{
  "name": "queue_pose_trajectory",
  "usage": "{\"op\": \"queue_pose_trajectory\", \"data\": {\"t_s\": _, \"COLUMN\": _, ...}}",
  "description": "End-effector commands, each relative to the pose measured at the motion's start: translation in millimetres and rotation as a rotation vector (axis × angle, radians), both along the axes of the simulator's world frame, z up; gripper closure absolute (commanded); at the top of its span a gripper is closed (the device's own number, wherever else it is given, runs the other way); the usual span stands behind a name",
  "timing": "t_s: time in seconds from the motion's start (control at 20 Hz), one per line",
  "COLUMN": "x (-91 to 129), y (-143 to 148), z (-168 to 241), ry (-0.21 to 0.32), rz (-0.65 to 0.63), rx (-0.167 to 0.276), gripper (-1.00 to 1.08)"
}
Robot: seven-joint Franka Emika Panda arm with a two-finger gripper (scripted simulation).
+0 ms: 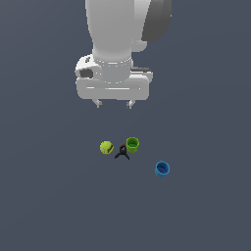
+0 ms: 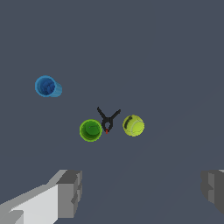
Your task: Pick up a designated object from a clutter of objects.
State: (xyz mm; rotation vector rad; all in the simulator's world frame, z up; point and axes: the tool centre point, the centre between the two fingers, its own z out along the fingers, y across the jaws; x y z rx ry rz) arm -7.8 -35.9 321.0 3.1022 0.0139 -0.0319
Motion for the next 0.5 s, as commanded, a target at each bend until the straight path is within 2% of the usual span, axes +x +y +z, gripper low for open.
{"op": "queue_pose_trajectory", "data": {"t_s": 0.0, "x": 1, "y": -6, "z": 2, "ry": -0.001, "rz": -0.007, "rx": -0.001, "gripper": -0.92}}
{"op": "queue_pose_trajectory", "data": {"t_s": 0.45, "x": 4, "y": 0, "z": -14, "ry": -0.002, "rz": 0.001, "rx": 0.000, "gripper": -0.92}}
